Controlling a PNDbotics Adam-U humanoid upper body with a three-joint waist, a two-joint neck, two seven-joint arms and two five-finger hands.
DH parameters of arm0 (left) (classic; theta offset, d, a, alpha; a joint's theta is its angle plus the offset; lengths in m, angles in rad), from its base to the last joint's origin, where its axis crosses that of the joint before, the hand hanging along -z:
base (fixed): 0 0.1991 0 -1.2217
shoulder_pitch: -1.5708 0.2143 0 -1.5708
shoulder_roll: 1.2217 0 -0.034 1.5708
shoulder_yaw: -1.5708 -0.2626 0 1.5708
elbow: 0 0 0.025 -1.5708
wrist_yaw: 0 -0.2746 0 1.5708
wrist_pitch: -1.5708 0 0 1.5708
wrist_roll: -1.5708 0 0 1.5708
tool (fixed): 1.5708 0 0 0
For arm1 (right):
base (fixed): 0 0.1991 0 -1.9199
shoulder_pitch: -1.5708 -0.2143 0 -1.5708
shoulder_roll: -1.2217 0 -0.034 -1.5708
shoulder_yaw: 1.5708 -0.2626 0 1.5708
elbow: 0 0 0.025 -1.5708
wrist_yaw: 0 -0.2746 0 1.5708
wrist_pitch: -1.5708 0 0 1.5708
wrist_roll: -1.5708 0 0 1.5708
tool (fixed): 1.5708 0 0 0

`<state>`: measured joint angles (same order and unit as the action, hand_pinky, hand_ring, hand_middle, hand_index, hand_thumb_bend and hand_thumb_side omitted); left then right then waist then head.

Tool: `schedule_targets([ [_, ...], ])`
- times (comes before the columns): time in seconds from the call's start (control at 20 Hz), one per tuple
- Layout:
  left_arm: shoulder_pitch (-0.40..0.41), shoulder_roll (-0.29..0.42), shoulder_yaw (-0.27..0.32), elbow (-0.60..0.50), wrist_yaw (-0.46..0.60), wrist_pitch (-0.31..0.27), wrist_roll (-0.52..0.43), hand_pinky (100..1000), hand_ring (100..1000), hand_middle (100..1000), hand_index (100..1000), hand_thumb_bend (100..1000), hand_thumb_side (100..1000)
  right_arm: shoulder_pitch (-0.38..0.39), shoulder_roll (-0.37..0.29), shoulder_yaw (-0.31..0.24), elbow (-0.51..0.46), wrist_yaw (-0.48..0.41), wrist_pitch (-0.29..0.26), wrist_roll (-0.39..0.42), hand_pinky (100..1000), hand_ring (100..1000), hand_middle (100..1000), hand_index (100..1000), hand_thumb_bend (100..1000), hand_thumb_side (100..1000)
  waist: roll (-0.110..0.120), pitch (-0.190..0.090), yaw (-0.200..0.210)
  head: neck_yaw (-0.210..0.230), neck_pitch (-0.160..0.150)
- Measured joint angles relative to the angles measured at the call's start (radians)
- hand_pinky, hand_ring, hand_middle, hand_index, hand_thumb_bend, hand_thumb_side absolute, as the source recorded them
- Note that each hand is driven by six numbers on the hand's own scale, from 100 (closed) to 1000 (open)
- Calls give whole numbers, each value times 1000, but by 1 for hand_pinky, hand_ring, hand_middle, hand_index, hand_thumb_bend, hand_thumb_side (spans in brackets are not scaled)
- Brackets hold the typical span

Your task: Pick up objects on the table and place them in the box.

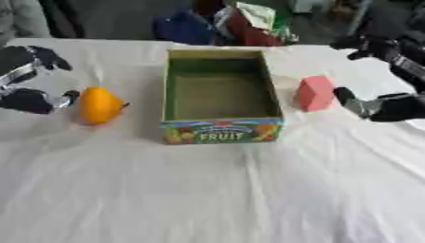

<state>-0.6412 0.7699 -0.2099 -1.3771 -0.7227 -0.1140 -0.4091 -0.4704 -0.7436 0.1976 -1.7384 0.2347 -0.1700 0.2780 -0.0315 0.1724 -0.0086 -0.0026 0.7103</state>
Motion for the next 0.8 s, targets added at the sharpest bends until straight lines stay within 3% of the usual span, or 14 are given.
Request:
schedule_targets([
  [0.8, -30, -23, -40, 14, -18, -38, -63, 830, 796, 775, 853, 395, 588, -1, 9, 3, 6, -1, -3, 5, 855, 950, 885, 936, 177, 271, -1, -2, 0, 0, 0],
])
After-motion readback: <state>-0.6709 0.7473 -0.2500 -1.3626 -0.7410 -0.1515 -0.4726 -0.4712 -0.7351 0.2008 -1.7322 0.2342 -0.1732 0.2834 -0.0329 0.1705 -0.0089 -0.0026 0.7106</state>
